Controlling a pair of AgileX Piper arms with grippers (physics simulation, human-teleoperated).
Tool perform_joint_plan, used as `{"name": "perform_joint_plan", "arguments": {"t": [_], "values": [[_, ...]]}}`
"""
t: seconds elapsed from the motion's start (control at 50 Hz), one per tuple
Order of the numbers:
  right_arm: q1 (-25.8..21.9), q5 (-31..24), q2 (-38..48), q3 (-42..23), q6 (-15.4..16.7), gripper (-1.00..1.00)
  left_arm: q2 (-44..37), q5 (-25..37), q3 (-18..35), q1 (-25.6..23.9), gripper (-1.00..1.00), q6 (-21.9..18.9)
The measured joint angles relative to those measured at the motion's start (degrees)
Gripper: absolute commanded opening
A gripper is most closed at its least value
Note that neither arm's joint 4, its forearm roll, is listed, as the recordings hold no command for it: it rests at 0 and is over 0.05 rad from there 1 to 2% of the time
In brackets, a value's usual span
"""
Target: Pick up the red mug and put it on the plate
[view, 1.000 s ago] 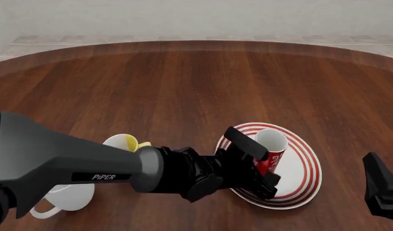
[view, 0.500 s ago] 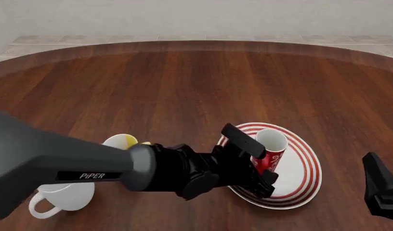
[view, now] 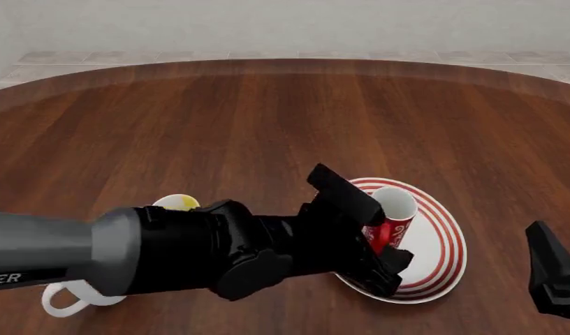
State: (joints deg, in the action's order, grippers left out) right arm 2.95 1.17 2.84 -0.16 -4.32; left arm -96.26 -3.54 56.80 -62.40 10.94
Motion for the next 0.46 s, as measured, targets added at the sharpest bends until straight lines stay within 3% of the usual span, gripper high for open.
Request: {"name": "perform_joint_plan", "arguments": {"t": [0.46], "values": [[0.03, -0.16, -0.28, -0.01, 0.4, 1.0, 22.68, 10.63, -4.69, 1.79, 1.0, -3.5]]}}
